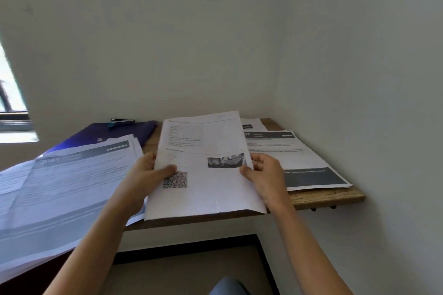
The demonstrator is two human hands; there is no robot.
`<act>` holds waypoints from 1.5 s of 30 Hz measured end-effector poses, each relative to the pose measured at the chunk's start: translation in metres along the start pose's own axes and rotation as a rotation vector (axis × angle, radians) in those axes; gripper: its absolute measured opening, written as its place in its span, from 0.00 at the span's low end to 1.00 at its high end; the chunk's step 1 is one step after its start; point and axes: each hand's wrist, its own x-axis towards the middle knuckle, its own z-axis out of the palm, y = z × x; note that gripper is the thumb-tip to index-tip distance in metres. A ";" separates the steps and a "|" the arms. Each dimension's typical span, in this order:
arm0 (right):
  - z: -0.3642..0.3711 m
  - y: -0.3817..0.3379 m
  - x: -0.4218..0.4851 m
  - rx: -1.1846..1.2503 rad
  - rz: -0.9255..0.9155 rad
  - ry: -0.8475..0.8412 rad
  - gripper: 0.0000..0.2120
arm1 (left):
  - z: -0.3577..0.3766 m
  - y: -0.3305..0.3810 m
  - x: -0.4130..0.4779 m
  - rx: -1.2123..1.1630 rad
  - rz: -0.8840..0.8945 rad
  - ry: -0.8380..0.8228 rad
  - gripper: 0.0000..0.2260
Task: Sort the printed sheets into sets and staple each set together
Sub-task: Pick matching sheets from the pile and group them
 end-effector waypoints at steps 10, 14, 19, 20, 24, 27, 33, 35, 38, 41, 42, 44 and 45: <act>0.022 -0.018 0.001 -0.008 -0.009 -0.034 0.18 | -0.086 -0.004 -0.023 0.386 0.096 0.497 0.17; 0.040 -0.029 0.002 0.052 0.009 -0.112 0.17 | -0.154 -0.015 -0.031 0.712 -0.143 0.723 0.21; 0.076 -0.040 0.002 0.067 -0.004 -0.220 0.17 | -0.231 -0.036 -0.038 0.751 -0.475 0.742 0.20; 0.083 -0.041 0.002 0.057 -0.009 -0.241 0.16 | -0.239 -0.037 -0.039 0.733 -0.490 0.724 0.18; 0.103 -0.041 0.003 0.058 -0.008 -0.303 0.13 | -0.248 -0.037 -0.039 0.651 -0.533 0.606 0.23; 0.113 -0.040 0.002 0.031 -0.011 -0.339 0.11 | -0.252 -0.039 -0.032 0.507 -0.540 0.568 0.23; 0.126 -0.033 0.001 -0.065 -0.034 -0.429 0.11 | -0.256 -0.047 -0.024 0.432 -0.312 0.697 0.09; 0.126 -0.031 0.001 -0.099 -0.047 -0.433 0.10 | -0.258 -0.049 -0.023 0.397 -0.199 0.721 0.04; 0.126 -0.031 -0.001 -0.124 -0.053 -0.426 0.10 | -0.262 -0.046 -0.022 0.349 -0.081 0.689 0.03; 0.127 -0.032 0.000 -0.157 -0.060 -0.417 0.10 | -0.268 -0.037 -0.020 0.296 -0.022 0.691 0.07; 0.128 -0.032 0.000 -0.169 -0.062 -0.415 0.10 | -0.271 -0.033 -0.020 0.276 -0.003 0.692 0.07; 0.128 -0.032 0.001 -0.191 -0.061 -0.413 0.11 | -0.275 -0.022 -0.022 0.256 0.033 0.695 0.07; 0.128 -0.032 0.001 -0.206 -0.064 -0.411 0.11 | -0.278 -0.016 -0.024 0.245 0.046 0.698 0.07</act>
